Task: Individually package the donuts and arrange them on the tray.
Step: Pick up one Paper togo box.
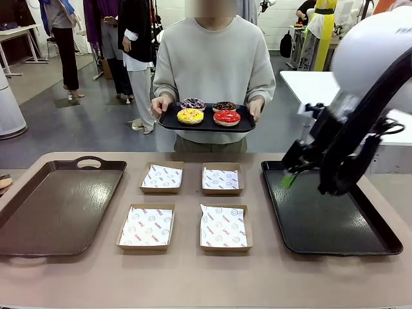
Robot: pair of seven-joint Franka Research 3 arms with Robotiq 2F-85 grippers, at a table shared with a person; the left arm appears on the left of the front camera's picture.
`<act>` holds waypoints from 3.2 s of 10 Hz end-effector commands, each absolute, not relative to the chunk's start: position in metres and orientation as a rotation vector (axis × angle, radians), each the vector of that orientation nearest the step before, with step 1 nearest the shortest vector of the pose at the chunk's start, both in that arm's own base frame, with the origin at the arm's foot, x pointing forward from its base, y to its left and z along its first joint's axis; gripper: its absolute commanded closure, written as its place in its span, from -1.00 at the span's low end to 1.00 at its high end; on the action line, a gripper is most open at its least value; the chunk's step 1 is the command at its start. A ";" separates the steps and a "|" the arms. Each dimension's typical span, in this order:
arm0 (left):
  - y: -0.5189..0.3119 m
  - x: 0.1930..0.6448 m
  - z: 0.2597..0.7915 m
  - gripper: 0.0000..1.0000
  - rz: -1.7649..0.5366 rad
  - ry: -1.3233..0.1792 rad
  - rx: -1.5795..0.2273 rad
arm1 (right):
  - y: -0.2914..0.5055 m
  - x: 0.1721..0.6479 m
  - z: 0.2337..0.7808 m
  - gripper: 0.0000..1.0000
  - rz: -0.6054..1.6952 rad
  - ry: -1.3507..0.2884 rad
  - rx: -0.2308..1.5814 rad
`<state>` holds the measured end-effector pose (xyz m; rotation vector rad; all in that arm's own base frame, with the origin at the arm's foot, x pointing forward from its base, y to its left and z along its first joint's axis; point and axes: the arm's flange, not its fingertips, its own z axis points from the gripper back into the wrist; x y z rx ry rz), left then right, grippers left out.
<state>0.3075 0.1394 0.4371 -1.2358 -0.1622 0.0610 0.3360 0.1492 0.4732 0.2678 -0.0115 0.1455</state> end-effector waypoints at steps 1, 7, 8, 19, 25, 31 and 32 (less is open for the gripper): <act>0.140 0.307 0.439 -1.00 0.063 -0.172 -1.247 | 0.179 0.334 0.459 -1.00 0.132 -0.049 0.226; 0.140 0.307 0.439 -1.00 0.063 -0.172 -1.247 | 0.191 0.326 0.462 -1.00 0.164 -0.046 0.257; 0.140 0.307 0.439 -1.00 0.063 -0.172 -1.247 | 0.191 0.326 0.462 -1.00 0.164 -0.046 0.257; 0.140 0.307 0.439 -1.00 0.063 -0.172 -1.247 | 0.273 0.358 0.376 -1.00 -0.103 -0.148 0.078; 0.140 0.307 0.439 -1.00 0.063 -0.172 -1.247 | 0.270 0.373 0.321 -1.00 -0.014 -0.082 0.075; 0.140 0.307 0.439 -1.00 0.063 -0.172 -1.247 | 0.269 0.371 0.320 0.75 0.008 -0.067 0.064; 0.140 0.307 0.439 -1.00 0.063 -0.172 -1.247 | 0.269 0.370 0.321 0.95 0.010 -0.066 0.062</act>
